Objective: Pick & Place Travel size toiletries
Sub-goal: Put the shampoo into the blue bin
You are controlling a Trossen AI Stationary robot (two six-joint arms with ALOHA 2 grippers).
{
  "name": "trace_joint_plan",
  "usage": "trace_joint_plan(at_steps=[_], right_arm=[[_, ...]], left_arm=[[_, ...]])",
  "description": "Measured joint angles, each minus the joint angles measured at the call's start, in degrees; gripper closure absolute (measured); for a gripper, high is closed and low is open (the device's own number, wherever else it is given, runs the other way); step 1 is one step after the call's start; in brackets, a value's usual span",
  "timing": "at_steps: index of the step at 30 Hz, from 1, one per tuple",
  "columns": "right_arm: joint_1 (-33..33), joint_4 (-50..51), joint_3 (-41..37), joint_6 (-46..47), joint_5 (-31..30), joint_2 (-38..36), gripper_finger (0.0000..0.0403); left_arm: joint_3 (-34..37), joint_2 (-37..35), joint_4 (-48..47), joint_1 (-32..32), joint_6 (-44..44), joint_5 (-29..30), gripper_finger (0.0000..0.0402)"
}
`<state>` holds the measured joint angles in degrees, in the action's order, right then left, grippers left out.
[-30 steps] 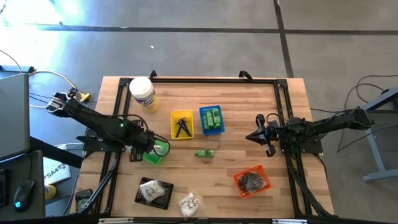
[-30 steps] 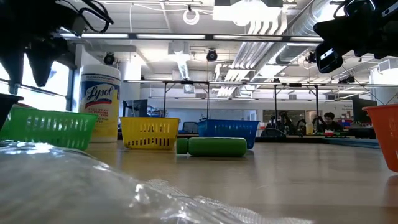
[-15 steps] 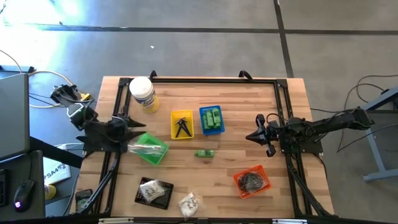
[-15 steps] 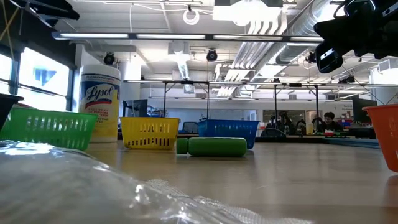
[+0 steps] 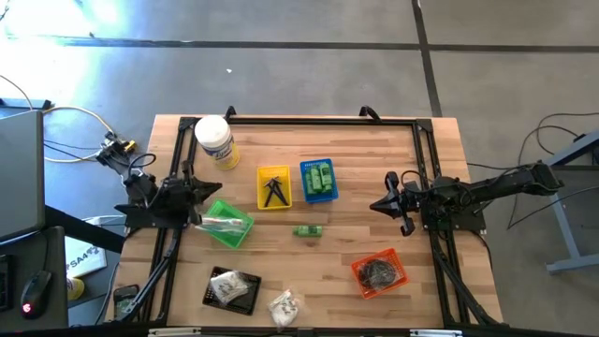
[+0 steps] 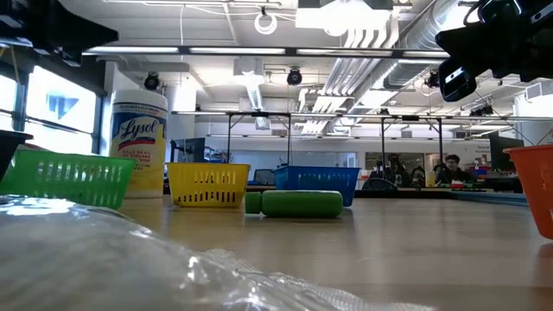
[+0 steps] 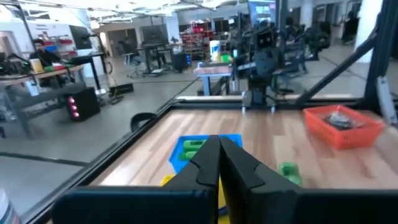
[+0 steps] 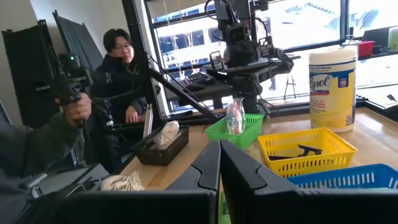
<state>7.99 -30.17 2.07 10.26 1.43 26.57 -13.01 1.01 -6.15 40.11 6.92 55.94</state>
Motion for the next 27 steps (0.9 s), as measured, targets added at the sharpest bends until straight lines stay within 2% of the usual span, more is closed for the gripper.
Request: trace_joint_plan(at_steps=[7, 16, 24, 27], right_arm=[[0.0, 0.0, 0.0, -0.7, 0.0, 0.0, 0.0399], [0.0, 0.0, 0.0, -1.5, 0.0, 0.0, 0.0399], [0.0, -0.3, 0.0, -3.0, -0.1, 0.3, 0.0399], [0.0, -0.7, 0.0, -3.8, -3.6, 0.9, 0.0399]], left_arm=[[3.0, -0.7, -0.5, 0.0, 2.3, 0.0, 0.0401], [7.5, -0.6, 0.2, 0.0, 0.2, -0.8, 0.0401], [7.6, -0.6, -1.0, 0.0, 0.4, -1.1, 0.0401], [7.6, -0.7, -1.2, 0.0, 0.3, -1.2, 0.0401]])
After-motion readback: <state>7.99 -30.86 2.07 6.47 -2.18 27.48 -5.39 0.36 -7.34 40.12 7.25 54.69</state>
